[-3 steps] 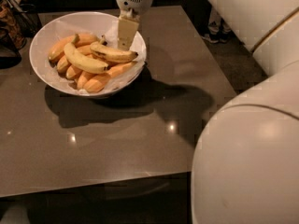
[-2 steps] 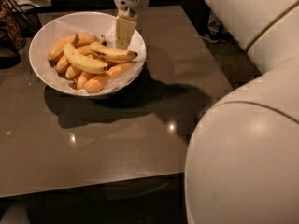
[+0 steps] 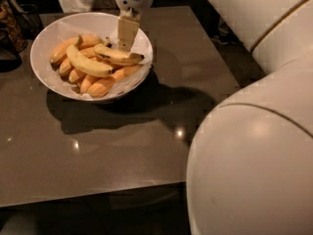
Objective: Pick banana from white bowl
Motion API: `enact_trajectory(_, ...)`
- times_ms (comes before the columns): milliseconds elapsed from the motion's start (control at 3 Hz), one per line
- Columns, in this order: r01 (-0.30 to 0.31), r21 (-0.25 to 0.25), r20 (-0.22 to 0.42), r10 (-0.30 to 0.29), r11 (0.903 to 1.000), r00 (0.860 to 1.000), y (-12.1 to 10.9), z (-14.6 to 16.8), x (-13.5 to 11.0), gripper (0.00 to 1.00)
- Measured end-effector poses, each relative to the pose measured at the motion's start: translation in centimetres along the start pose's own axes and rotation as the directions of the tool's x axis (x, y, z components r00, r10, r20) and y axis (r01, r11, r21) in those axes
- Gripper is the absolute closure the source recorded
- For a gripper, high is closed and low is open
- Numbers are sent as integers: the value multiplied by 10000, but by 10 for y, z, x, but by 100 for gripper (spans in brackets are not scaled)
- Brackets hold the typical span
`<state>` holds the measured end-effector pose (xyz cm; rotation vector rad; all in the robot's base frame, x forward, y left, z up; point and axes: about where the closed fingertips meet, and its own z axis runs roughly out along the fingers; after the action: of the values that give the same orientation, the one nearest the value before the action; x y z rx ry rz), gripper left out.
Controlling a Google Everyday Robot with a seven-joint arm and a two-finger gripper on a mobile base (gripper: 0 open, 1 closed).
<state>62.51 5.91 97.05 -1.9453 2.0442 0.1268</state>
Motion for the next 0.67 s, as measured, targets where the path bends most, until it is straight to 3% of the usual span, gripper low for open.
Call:
enact_trajectory(333,19,-1,-4,-19,10000,10000,0,0,-1,50)
enact_trajectory(667,578,-354,-382,-591,9977,9975,18,15,3,58)
